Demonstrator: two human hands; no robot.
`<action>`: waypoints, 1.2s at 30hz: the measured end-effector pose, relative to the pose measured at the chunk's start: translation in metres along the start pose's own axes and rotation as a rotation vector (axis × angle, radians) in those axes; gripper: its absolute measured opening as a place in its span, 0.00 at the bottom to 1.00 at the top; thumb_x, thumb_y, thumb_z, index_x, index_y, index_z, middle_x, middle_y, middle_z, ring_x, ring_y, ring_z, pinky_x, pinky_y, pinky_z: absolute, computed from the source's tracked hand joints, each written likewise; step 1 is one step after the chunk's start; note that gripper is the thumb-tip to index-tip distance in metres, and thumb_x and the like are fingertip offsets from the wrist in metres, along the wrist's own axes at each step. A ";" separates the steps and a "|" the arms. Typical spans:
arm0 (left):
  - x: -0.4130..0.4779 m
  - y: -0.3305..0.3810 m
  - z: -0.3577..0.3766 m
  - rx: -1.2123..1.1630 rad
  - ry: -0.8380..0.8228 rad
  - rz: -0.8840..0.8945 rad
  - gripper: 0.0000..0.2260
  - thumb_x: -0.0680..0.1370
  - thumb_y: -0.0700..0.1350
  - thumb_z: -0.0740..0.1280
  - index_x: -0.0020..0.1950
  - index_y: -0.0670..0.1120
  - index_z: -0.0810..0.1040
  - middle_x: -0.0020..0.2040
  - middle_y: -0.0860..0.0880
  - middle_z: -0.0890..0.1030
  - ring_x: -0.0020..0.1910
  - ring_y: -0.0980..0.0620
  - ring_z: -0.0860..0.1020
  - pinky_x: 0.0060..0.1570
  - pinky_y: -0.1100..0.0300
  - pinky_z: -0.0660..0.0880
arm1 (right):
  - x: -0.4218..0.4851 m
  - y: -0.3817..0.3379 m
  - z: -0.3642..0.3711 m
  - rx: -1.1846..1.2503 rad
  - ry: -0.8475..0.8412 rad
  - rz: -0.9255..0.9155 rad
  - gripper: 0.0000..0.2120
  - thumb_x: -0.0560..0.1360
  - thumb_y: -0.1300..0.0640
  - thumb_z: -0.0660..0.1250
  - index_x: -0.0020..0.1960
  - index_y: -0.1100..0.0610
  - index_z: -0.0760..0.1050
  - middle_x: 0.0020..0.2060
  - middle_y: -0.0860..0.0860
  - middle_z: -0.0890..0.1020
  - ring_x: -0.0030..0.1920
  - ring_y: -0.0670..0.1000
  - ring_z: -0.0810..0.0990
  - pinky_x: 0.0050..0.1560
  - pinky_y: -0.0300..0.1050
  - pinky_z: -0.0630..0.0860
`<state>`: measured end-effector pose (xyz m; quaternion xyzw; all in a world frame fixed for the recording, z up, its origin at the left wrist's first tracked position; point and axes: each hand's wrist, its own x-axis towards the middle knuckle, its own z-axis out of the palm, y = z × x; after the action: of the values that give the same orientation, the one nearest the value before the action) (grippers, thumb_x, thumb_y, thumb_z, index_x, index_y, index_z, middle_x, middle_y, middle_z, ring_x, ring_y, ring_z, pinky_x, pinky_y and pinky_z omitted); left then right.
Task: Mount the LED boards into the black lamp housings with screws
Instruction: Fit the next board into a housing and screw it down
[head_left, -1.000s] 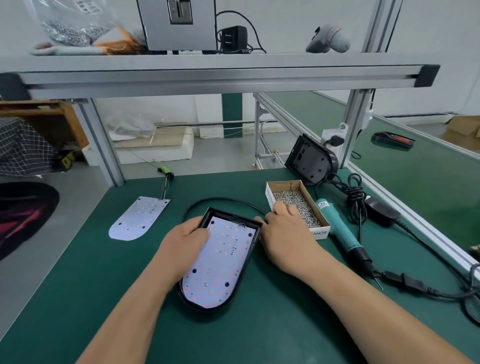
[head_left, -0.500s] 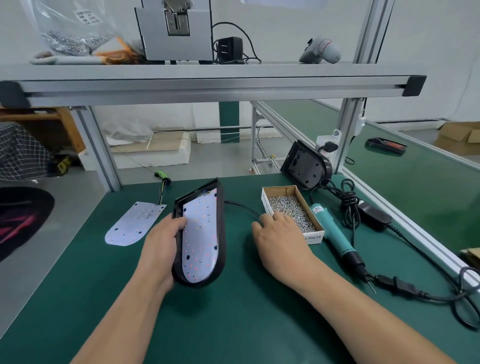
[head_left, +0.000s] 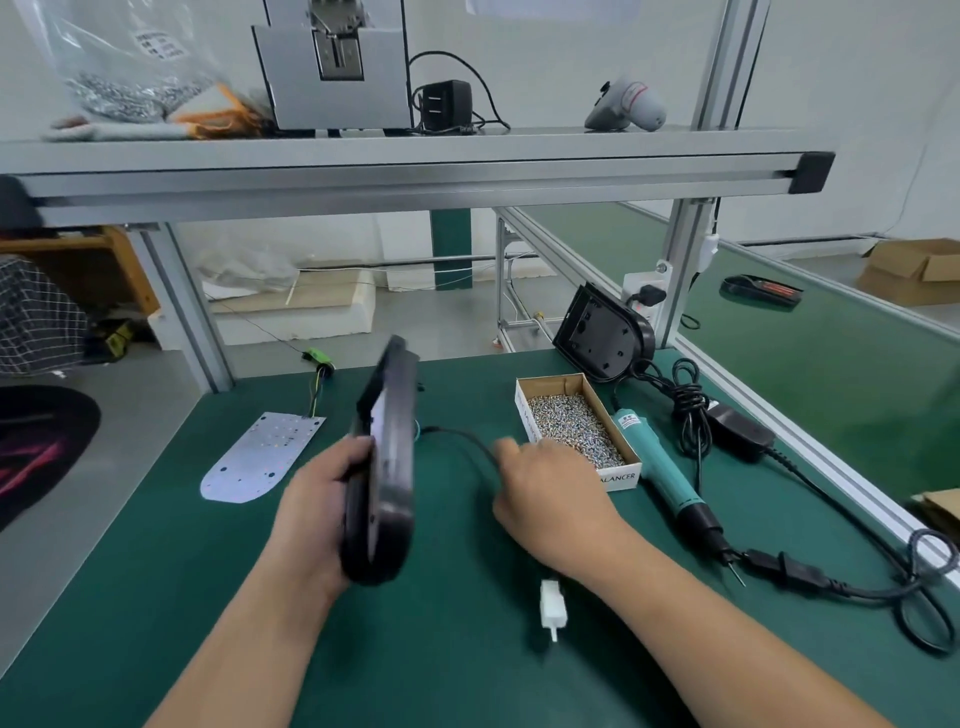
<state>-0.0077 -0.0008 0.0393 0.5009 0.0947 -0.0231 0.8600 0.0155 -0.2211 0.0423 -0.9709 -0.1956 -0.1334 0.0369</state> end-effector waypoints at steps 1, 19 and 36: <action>-0.003 -0.005 0.010 0.071 0.075 0.022 0.12 0.78 0.41 0.66 0.38 0.47 0.86 0.36 0.44 0.82 0.28 0.48 0.79 0.26 0.60 0.77 | -0.002 0.004 -0.001 0.259 0.022 0.063 0.15 0.76 0.60 0.61 0.62 0.53 0.73 0.42 0.53 0.82 0.46 0.59 0.81 0.41 0.52 0.71; -0.013 -0.060 0.040 0.303 -0.039 0.462 0.23 0.82 0.67 0.58 0.74 0.62 0.74 0.63 0.52 0.83 0.46 0.49 0.84 0.38 0.50 0.82 | -0.042 0.039 -0.058 1.348 0.146 0.324 0.15 0.72 0.58 0.66 0.56 0.64 0.79 0.53 0.69 0.81 0.47 0.53 0.77 0.57 0.70 0.77; 0.004 -0.073 0.035 0.622 -0.046 0.345 0.15 0.87 0.46 0.60 0.48 0.57 0.84 0.37 0.50 0.81 0.26 0.53 0.69 0.24 0.66 0.65 | -0.208 0.308 -0.151 0.586 0.634 0.951 0.02 0.78 0.64 0.68 0.51 0.60 0.79 0.41 0.58 0.84 0.40 0.61 0.80 0.40 0.54 0.73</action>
<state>-0.0086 -0.0672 -0.0072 0.7466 -0.0224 0.0834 0.6597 -0.0864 -0.6002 0.1245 -0.8148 0.2483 -0.3239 0.4118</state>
